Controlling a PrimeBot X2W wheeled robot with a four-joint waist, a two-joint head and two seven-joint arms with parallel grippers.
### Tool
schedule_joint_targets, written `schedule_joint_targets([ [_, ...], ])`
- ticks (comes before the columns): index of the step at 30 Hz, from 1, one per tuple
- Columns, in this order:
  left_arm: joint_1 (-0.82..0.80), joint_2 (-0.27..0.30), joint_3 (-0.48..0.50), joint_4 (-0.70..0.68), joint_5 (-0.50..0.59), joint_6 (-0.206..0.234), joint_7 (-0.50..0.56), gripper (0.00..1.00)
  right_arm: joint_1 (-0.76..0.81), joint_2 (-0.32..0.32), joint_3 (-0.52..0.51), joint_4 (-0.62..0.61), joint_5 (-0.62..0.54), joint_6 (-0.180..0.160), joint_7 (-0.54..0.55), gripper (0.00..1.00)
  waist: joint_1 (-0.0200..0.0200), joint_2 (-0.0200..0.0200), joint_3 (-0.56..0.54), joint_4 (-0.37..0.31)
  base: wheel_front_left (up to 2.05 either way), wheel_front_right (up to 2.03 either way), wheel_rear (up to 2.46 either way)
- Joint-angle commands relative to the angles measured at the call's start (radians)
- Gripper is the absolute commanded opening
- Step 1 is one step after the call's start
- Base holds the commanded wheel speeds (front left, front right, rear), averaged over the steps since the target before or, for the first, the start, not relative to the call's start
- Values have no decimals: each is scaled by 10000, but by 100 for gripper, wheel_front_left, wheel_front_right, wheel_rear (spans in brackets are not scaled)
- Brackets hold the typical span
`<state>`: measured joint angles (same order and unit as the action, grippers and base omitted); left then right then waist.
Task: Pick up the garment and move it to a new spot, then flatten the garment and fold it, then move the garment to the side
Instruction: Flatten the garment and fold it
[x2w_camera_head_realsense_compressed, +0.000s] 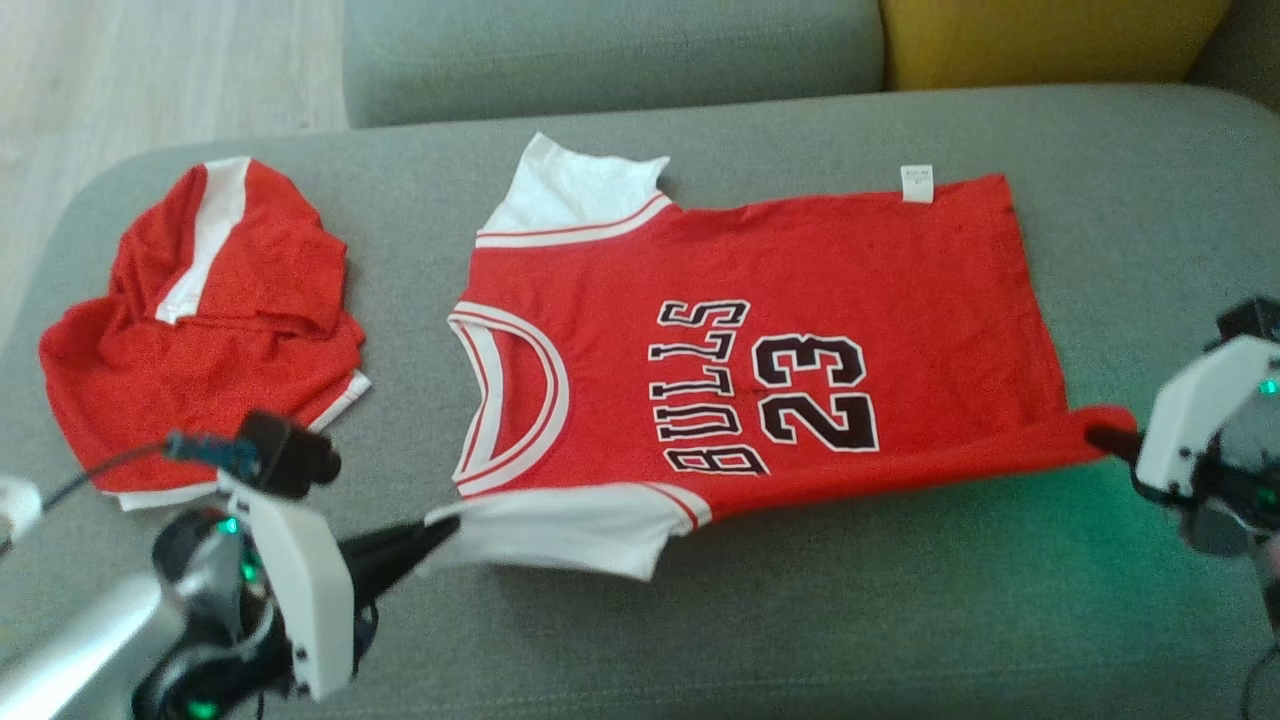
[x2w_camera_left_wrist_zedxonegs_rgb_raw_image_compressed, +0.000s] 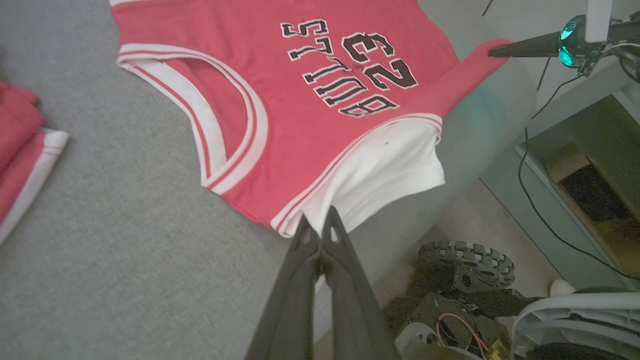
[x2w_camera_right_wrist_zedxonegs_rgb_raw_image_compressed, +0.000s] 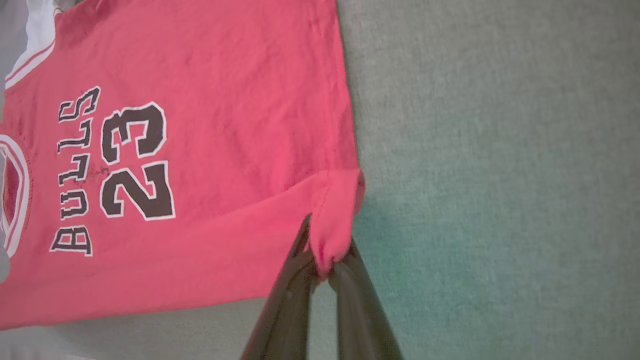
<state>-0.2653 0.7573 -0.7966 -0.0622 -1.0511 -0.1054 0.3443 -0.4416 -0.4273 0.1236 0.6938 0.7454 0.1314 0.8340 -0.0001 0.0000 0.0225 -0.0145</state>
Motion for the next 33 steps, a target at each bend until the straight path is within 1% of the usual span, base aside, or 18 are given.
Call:
schedule_joint_targets([
  [1, -1013, 407, 622, -110, 104, 32, 144, 0, -665, -33, 12, -401, -421, -7, 60, 0, 1, 0, 282, -63, 0, 0, 0],
  [8, -2385, 4, 610, 606, 200, -43, 803, 0, -1748, 496, -260, -284, -1612, -7, 129, 0, 1, 0, 1092, -158, 0, 0, 0],
  [9, -2385, 4, 610, 606, 200, -43, 803, 0, -1748, 496, -260, -284, -1612, -7, 129, 0, 1, 0, 1092, -158, 0, 0, 0],
  [13, -3214, -431, 594, 1311, 266, -85, 1009, 0, -2297, 737, -374, -45, -2169, -7, 130, 0, 1, 0, 1567, -208, 0, 0, 0],
  [14, -3598, -667, 596, 1749, 281, -102, 1055, 0, -2540, 818, -366, 94, -2446, -7, 104, 0, 1, 0, 1766, -237, 0, 0, 0],
  [19, -4327, -1127, 411, 2772, 462, -161, 1107, 0, -2971, 1100, -365, 426, -2857, -7, 0, 0, 1, 0, 2141, -340, 0, 0, 0],
  [20, -4442, -1201, 373, 2945, 491, -172, 1094, 0, -3043, 1138, -358, 476, -2928, -7, -54, 33, 1, 0, 2203, -359, 0, 0, 0],
  [21, -4554, -1265, 335, 3105, 520, -183, 1077, 0, -3118, 1158, -381, 521, -3019, -7, -172, 100, 1, 0, 2266, -377, 0, 0, 0],
  [25, -5042, -1533, 365, 3811, 700, -166, 753, 0, -3495, 1389, -814, 785, -3249, -7, -974, 100, 1, 0, 2452, -418, 0, 0, 0],
  [26, -5183, -1607, 429, 4020, 831, -81, 535, 41, -3594, 1481, -955, 855, -3263, -7, -1216, 100, 1, 0, 2483, -426, 0, 0, 0],
  [27, -5312, -1700, 503, 4229, 957, 26, 281, 100, -3682, 1562, -1083, 936, -3286, -7, -1447, 100, 1, 0, 2509, -435, 0, 0, 0],
  [29, -5525, -1941, 697, 4622, 1118, 244, -298, 100, -3811, 1673, -1228, 1063, -3375, -7, -1907, 100, 1, 0, 2539, -443, 0, 0, 0],
  [33, -5694, -2361, 961, 5184, 1343, 401, -1472, 100, -3859, 1795, -1452, 1234, -3509, -7, -2972, 100, 1, 0, 2478, -423, 0, 0, 0],
])
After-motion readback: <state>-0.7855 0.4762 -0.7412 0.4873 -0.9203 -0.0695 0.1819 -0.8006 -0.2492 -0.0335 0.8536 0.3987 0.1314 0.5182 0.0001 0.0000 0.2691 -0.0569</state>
